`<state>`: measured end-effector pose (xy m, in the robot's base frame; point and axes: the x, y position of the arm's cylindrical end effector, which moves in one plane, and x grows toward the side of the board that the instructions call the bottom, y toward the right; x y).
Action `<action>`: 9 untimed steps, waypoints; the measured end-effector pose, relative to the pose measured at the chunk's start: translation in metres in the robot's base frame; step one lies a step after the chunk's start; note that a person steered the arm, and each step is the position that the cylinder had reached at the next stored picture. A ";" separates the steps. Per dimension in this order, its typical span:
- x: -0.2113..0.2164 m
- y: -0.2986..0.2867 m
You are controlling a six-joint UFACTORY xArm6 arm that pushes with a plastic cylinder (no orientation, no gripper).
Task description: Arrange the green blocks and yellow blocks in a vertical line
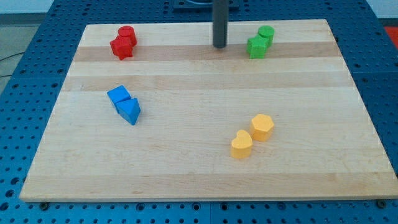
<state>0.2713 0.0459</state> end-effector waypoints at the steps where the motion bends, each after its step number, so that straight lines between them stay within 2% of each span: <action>1: 0.015 0.023; 3: 0.020 0.051; 7: 0.022 0.058; 8: 0.063 0.032; 9: 0.073 0.015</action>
<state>0.3446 0.0609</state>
